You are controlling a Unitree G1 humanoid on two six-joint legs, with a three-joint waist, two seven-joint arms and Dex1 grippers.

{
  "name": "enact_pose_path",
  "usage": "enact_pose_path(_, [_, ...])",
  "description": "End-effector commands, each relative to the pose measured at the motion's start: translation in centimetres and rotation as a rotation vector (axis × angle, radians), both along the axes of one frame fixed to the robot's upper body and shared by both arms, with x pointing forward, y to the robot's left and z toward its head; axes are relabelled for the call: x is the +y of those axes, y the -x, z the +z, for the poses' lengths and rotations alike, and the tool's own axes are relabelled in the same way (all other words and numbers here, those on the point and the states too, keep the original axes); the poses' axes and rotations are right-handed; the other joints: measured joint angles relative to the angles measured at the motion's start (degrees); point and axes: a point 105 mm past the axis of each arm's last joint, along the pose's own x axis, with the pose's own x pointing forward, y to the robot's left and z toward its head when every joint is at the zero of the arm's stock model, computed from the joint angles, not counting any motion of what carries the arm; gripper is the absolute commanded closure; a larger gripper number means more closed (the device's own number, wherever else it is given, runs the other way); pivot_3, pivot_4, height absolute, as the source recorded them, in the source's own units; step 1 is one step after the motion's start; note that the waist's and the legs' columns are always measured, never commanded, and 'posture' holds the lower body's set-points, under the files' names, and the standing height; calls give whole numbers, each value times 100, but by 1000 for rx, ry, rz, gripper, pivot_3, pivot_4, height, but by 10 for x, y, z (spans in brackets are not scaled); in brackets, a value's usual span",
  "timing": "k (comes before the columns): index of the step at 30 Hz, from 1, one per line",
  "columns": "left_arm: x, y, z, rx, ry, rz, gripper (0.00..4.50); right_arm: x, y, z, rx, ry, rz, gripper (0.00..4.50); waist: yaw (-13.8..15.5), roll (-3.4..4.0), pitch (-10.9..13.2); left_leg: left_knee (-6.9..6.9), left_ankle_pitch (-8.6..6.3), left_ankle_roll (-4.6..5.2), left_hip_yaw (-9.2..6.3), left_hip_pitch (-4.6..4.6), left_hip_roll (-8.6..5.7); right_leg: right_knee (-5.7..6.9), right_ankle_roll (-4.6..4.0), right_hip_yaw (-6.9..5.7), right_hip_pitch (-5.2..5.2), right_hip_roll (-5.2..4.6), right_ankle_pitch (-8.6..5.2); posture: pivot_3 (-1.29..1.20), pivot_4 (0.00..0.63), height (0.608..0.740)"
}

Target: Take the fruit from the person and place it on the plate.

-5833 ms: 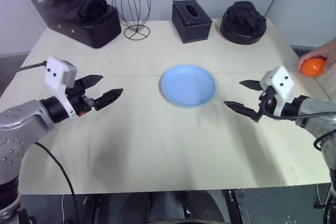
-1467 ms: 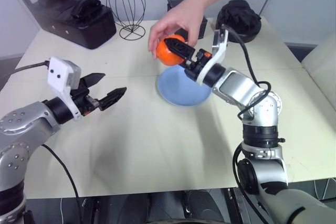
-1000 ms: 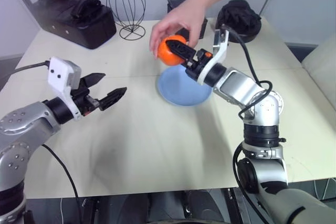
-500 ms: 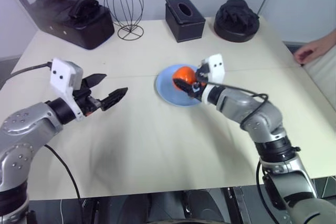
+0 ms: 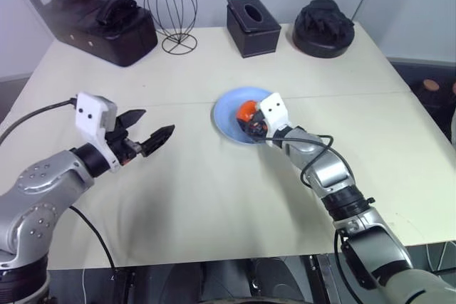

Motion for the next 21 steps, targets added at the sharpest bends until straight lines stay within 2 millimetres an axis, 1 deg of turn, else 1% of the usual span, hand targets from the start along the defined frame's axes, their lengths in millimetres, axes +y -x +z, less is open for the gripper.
enact_pose_path(1, [-3,5,12,-58,2,-13,0,-1,-2,12,-44,12,3,21,2,0,0,0,0,0,0,0,0,0,0,0,0,0,0,0,150,740])
enact_pose_path(7, [-9,7,11,-37,25,-60,0,-9,0,15,-39,41,-11,21,-4,0,0,0,0,0,0,0,-1,0,0,0,0,0,0,0,150,740])
enact_pose_path(10, [-10,8,11,-29,21,-78,0,-16,4,19,-17,41,-12,21,-3,0,0,0,0,0,0,0,-1,0,0,0,0,0,0,0,150,740])
enact_pose_path(11, [-10,8,11,-28,20,-82,0,-21,7,24,-17,38,-10,21,5,0,0,0,0,0,0,0,-1,0,0,0,0,0,0,0,150,740])
enact_pose_path(13, [-10,9,11,-25,18,-89,0,-28,12,33,-20,22,-5,21,16,0,0,0,0,0,0,0,-2,0,0,0,1,-2,0,0,150,740])
enact_pose_path(17, [-10,10,9,-9,12,-109,0,-49,31,70,-31,-49,34,21,11,2,1,0,0,1,-1,0,-3,0,0,0,1,-3,0,0,150,740])
enact_pose_path(19, [-11,12,7,7,4,-127,0,-61,50,89,-27,-72,96,21,13,3,2,-1,-1,1,-2,0,-2,0,0,0,1,-2,0,0,150,740])
enact_pose_path(21, [-11,14,4,24,-5,-146,0,-72,71,101,-10,-65,166,21,30,3,2,-1,-1,2,-3,-1,-2,-2,0,0,3,-2,0,0,150,740])
